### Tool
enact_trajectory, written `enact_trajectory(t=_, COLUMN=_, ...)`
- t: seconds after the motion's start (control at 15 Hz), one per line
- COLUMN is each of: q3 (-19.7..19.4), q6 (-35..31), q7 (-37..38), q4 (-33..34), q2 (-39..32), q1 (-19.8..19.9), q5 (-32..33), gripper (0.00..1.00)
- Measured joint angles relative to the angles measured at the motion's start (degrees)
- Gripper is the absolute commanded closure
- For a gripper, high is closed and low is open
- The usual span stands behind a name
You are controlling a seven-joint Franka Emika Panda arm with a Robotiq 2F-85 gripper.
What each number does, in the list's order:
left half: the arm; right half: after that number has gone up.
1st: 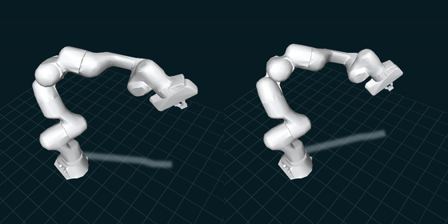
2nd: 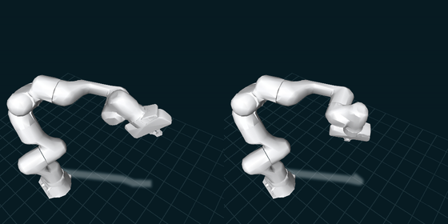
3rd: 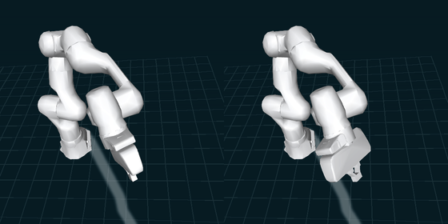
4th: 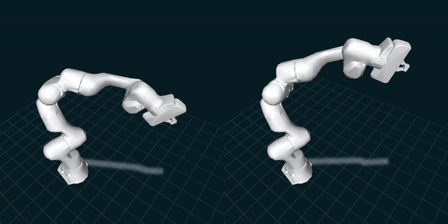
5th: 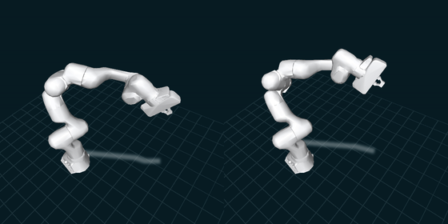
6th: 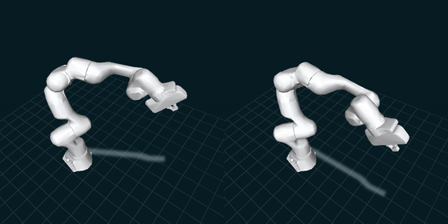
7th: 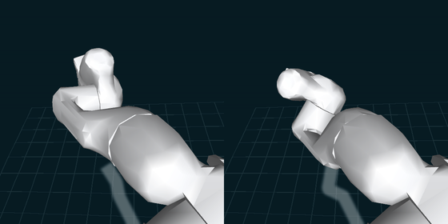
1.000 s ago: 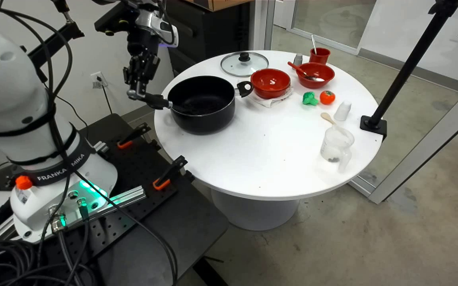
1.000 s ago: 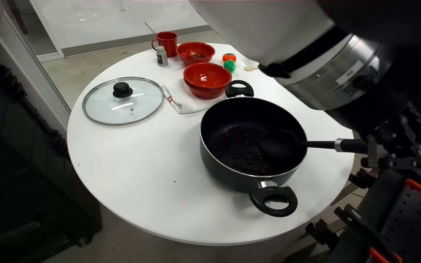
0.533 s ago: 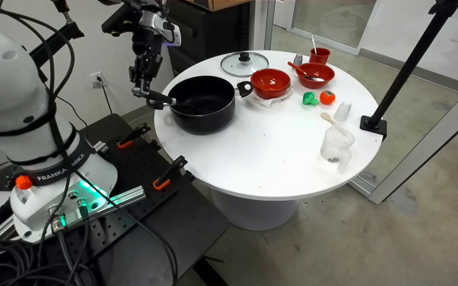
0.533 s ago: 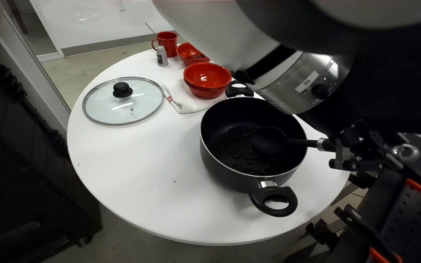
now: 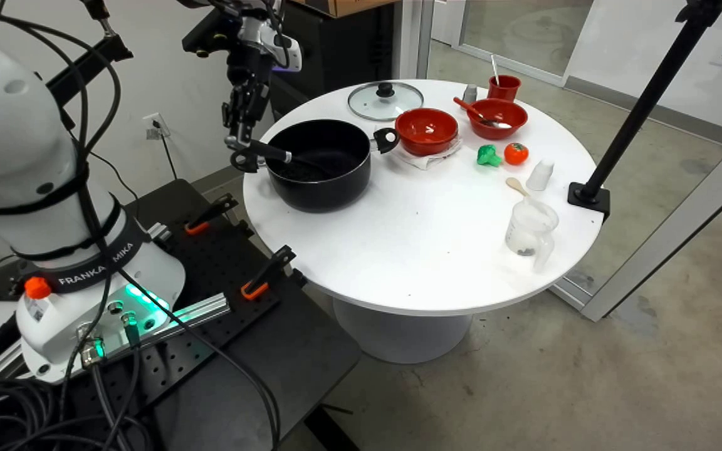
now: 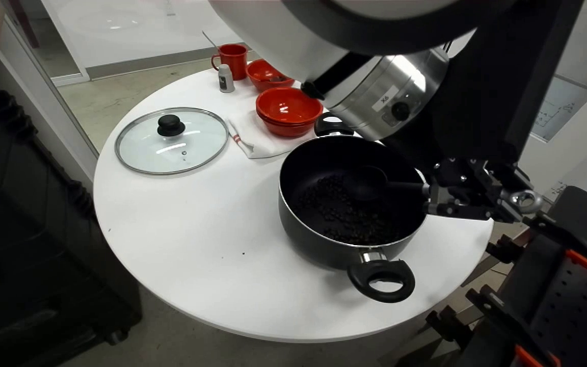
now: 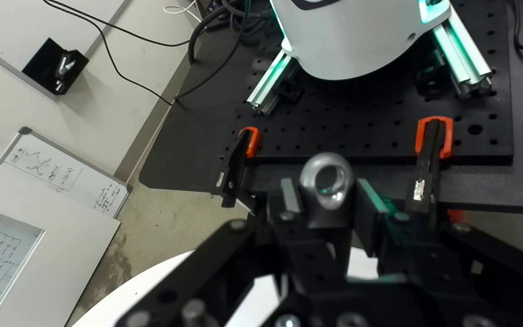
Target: Pick the cooking spoon and stir the pot
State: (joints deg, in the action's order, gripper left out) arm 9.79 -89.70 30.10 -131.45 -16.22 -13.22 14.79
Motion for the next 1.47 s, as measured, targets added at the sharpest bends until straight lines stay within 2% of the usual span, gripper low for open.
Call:
enact_trajectory(t=0.4, q3=0.01, q6=0.28, q7=-0.04, q4=3.07, q2=-2.04, q1=-1.00, q5=-0.02, gripper=0.92)
enact_trajectory(t=1.07, q3=3.15, q6=0.58, q7=-0.58, q4=4.59, q2=-2.38, q1=-6.74, q5=0.03, gripper=0.92)
enact_trajectory(t=1.47, q3=4.01, q6=5.69, q7=-4.78, q4=3.02, q2=-1.39, q1=-6.88, q5=-0.68, gripper=0.92)
